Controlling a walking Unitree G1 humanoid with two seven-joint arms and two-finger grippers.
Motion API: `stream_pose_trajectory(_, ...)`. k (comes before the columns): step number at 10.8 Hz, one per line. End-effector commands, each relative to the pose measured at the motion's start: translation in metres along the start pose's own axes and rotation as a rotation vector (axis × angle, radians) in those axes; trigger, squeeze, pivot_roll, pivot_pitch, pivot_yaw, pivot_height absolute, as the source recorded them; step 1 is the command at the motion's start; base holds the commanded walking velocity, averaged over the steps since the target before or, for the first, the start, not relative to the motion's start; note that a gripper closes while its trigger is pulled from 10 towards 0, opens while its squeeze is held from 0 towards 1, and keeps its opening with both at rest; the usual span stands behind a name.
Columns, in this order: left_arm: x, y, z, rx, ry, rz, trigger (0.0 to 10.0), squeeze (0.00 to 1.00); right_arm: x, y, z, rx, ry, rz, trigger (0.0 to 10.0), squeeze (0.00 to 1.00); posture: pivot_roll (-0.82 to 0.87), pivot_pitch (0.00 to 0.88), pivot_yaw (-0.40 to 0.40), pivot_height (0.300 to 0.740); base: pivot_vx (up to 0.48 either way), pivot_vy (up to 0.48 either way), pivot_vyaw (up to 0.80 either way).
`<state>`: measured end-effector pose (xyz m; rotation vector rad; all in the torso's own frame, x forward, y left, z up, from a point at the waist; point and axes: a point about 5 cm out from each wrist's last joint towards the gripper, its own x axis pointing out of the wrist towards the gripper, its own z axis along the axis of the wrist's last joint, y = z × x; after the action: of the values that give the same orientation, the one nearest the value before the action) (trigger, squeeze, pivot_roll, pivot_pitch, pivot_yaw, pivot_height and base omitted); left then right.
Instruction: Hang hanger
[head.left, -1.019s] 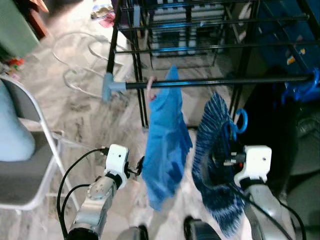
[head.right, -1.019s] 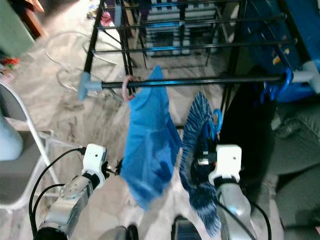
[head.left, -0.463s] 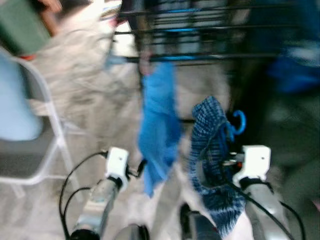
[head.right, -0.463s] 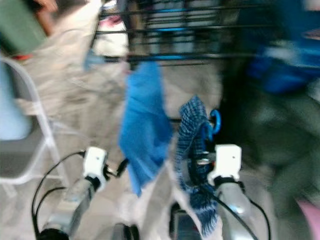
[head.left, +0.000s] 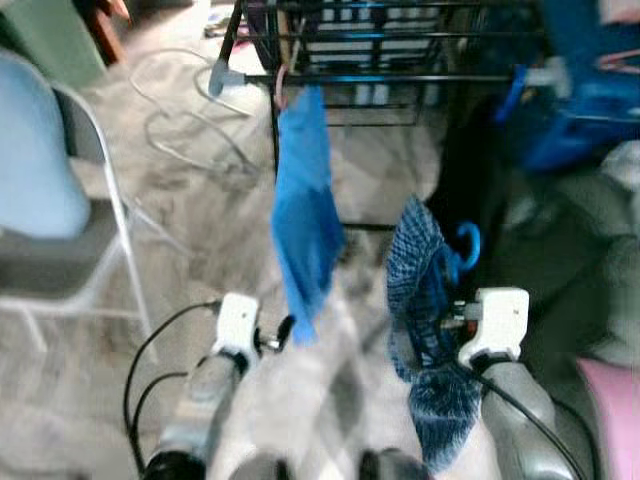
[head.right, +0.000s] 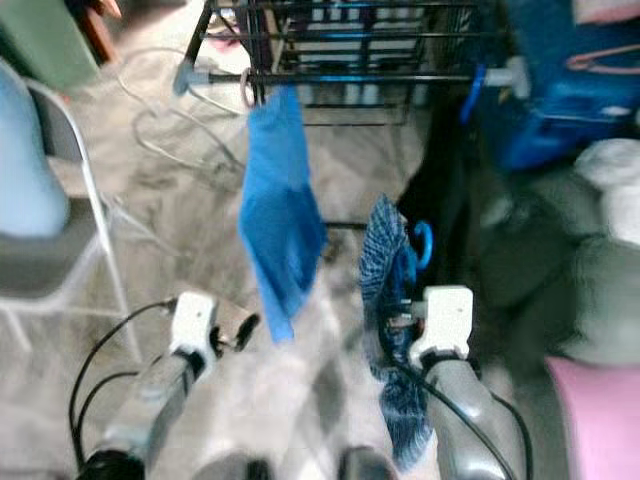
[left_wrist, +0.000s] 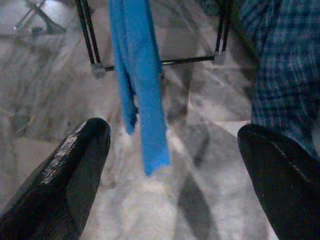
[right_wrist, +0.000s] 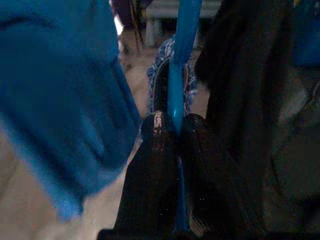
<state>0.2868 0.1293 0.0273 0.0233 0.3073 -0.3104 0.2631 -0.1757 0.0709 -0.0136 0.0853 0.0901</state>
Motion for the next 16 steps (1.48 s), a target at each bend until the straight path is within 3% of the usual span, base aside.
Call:
stream_pose_trajectory(1,-0.003,0.004,-0.009,-0.014,0.018,0.035,10.0,0.00,0.000,0.003,-0.003,-0.019,0.000,0.025,10.0,0.00,-0.09,0.106,-0.002,0.740,0.000,0.000,0.00)
stream_pose_trajectory(5,0.004,-0.009,-0.001,-0.074,-0.025,0.019,10.0,0.00,0.002,0.007,-0.002,0.012,0.006,0.077,10.0,0.00,-0.12,0.104,-0.030,0.740,0.000,0.000,0.00)
stream_pose_trajectory(7,0.001,0.000,-0.003,-0.055,-0.018,0.016,10.0,0.00,0.003,0.005,-0.004,-0.014,0.000,0.029,10.0,0.00,-0.09,0.085,-0.026,0.740,0.000,0.000,0.00)
stream_pose_trajectory(8,-0.003,0.011,-0.008,-0.065,0.000,0.053,10.0,0.00,-0.001,0.008,-0.016,0.015,0.045,0.018,10.0,0.00,-0.09,0.094,-0.003,0.740,0.000,0.240,0.00)
stream_pose_trajectory(9,-0.005,0.013,-0.007,-0.083,-0.003,0.060,10.0,0.00,-0.004,0.007,-0.018,0.045,0.052,0.000,10.0,0.00,-0.09,0.082,-0.002,0.740,0.000,0.247,0.00)
stream_pose_trajectory(11,0.003,0.000,0.001,-0.041,-0.010,-0.003,10.0,0.00,-0.006,-0.002,-0.024,0.062,0.064,-0.043,10.0,0.00,-0.11,0.083,0.046,0.740,0.000,0.437,0.00)
stream_pose_trajectory(12,0.006,-0.003,-0.003,-0.021,0.014,-0.029,10.0,0.00,-0.004,-0.006,-0.023,0.022,0.043,-0.053,10.0,0.00,-0.14,0.086,0.059,0.740,0.000,0.465,0.00)
stream_pose_trajectory(13,0.008,-0.003,-0.004,0.000,0.028,-0.040,10.0,0.00,-0.003,-0.013,-0.019,0.055,0.031,-0.128,10.0,0.00,-0.15,0.090,0.060,0.740,0.000,0.461,0.00)
stream_pose_trajectory(14,0.008,-0.004,0.000,0.043,0.018,-0.072,10.0,0.00,-0.004,-0.013,-0.015,0.067,0.013,-0.140,10.0,0.00,-0.17,0.097,0.068,0.740,0.000,0.450,0.00)
stream_pose_trajectory(15,0.008,0.003,-0.002,0.006,0.037,-0.039,10.0,0.00,-0.006,-0.006,-0.017,0.039,0.015,-0.109,10.0,0.00,-0.18,0.113,0.073,0.740,0.000,0.442,0.00)
stream_pose_trajectory(16,0.008,0.003,-0.004,0.020,0.043,-0.046,10.0,0.00,-0.007,-0.004,-0.017,0.038,0.013,-0.107,10.0,0.00,-0.18,0.137,0.075,0.740,0.000,0.442,0.00)
